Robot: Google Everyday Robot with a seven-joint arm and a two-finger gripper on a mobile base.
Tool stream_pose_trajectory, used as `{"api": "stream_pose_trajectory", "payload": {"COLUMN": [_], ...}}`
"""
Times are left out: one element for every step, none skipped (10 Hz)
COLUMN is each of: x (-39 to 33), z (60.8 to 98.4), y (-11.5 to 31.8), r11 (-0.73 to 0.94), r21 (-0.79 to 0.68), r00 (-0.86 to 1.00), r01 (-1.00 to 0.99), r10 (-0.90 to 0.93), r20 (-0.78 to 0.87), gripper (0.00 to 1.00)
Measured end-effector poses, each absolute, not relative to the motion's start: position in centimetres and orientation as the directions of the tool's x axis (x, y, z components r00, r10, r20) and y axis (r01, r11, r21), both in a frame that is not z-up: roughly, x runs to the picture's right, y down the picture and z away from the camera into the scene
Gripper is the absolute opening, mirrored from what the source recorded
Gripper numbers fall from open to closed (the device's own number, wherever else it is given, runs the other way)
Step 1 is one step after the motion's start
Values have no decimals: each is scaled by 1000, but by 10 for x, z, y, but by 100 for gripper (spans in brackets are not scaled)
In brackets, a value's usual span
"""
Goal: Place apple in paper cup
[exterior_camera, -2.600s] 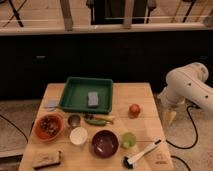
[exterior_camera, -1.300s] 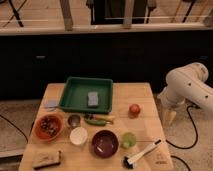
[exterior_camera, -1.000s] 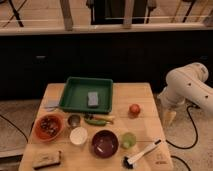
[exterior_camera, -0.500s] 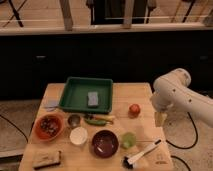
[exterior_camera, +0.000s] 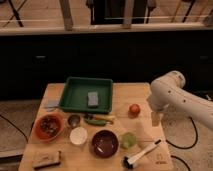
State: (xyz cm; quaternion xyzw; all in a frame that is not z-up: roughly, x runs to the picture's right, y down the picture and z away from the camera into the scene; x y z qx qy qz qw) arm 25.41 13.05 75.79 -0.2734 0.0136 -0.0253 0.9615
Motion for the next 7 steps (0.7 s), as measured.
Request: {"api": "stream_pose_trajectory", "payload": {"x": [252,251,253,253,251,252,253], "z": [765,768,771,777,784,790,794], "y": [131,131,132,136,137,137,139], "r11": [850,850,851,851,852,854,855], "r21": [-525,-524,-523,-523,-520,-517,-516], "r00": [998,998,999,999,999,999,999], "r01": [46,48,46,47,51,53,53], "r10": [-59,-58,-54,-51,-49,-47,-44], "r20": [-8,-3,1,7,17,25,30], "gripper": [80,80,80,80,80,80,80]}}
